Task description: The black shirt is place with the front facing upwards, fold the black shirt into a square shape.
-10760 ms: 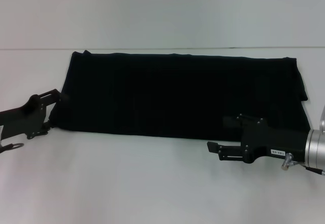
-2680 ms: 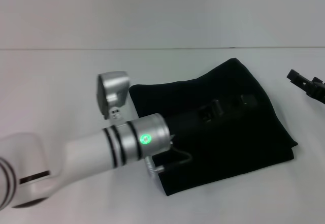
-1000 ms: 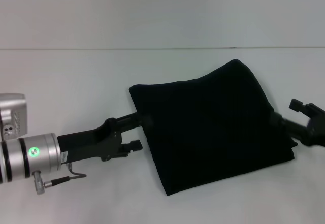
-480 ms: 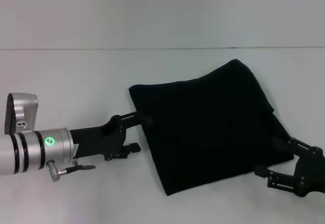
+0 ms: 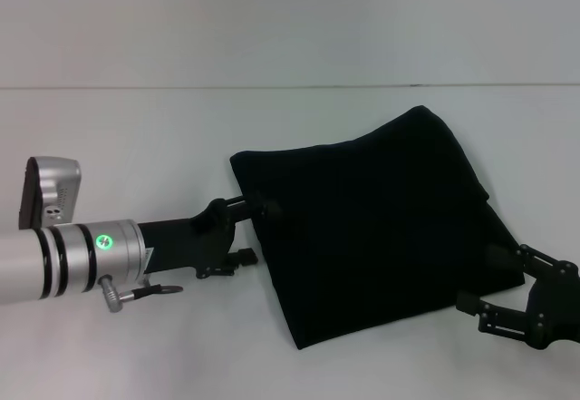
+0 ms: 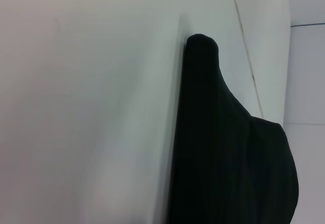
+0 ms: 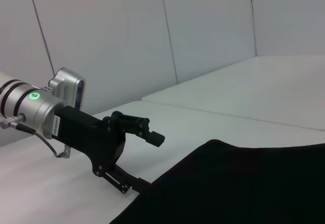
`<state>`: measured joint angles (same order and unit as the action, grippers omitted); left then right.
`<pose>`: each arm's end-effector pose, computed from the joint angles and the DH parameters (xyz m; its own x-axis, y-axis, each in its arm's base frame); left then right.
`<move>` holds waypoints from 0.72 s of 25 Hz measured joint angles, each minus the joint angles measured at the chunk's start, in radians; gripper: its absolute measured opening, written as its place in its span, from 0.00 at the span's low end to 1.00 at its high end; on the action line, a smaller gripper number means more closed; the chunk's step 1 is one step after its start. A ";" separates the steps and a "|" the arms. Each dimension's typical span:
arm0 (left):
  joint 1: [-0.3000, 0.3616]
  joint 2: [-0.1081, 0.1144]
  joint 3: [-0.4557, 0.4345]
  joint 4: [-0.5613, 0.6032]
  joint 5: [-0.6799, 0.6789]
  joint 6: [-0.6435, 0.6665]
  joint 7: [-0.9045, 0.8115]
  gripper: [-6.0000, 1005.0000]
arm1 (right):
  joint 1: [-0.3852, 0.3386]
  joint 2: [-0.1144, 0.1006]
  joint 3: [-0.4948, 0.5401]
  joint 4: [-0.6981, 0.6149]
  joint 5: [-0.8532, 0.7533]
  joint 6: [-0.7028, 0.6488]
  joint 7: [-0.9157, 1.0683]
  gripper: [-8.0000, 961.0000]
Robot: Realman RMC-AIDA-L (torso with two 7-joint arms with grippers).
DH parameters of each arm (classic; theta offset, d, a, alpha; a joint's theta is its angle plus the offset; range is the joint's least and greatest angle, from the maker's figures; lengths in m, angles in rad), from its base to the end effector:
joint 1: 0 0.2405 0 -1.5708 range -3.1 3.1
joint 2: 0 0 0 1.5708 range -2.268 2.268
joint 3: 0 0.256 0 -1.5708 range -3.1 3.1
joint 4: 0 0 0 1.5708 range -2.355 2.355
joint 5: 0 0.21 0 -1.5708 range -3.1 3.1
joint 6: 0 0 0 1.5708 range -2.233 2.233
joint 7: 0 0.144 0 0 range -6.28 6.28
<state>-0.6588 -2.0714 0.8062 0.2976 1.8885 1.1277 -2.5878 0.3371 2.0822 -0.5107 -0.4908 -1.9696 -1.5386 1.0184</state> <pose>-0.2725 0.3565 -0.0662 -0.3665 0.8652 0.3421 0.9012 0.2388 0.3616 0.3325 0.2660 -0.0074 0.7545 -0.2828 -0.5922 -0.5360 -0.7863 -0.3073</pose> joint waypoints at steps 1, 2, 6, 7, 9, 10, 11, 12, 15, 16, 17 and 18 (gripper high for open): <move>-0.003 0.000 0.002 -0.001 0.000 -0.003 0.000 0.93 | 0.001 0.000 0.000 0.000 0.000 0.002 0.000 0.97; -0.006 -0.001 0.005 -0.002 0.000 -0.006 -0.001 0.93 | 0.002 0.000 0.000 0.000 0.000 0.004 0.001 0.97; -0.011 -0.003 0.013 -0.005 0.001 -0.022 -0.005 0.93 | 0.002 0.001 0.000 0.000 0.001 0.006 0.005 0.97; -0.011 -0.005 0.018 -0.004 0.001 -0.026 -0.009 0.93 | 0.002 0.001 0.000 0.000 0.001 0.006 0.006 0.97; -0.014 -0.009 0.028 -0.002 0.001 -0.035 -0.017 0.93 | 0.002 0.001 0.000 0.000 0.002 0.005 0.006 0.97; -0.016 -0.011 0.030 0.000 0.001 -0.037 -0.020 0.93 | 0.002 0.001 0.000 0.000 0.003 0.005 0.006 0.97; -0.019 -0.013 0.031 0.000 0.001 -0.039 -0.021 0.93 | 0.002 0.001 0.000 0.000 0.003 0.005 0.006 0.97; -0.022 -0.014 0.032 0.000 0.001 -0.040 -0.022 0.93 | 0.002 0.001 0.000 0.000 0.003 0.005 0.006 0.97; -0.035 -0.019 0.041 0.000 0.001 -0.047 -0.022 0.93 | 0.003 0.001 0.000 0.001 0.004 0.005 0.006 0.97; -0.041 -0.020 0.048 0.000 0.001 -0.051 -0.022 0.93 | 0.003 0.001 0.000 0.001 0.005 0.005 0.006 0.97; -0.045 -0.021 0.055 0.000 0.002 -0.053 -0.023 0.93 | 0.003 0.001 0.000 0.001 0.005 0.005 0.006 0.97; -0.051 -0.021 0.064 0.000 0.002 -0.057 -0.023 0.93 | 0.004 0.001 0.000 0.001 0.005 0.005 0.006 0.97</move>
<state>-0.7098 -2.0923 0.8703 0.2978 1.8900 1.0708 -2.6111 0.3408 2.0832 -0.5108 -0.4897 -1.9649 -1.5331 1.0248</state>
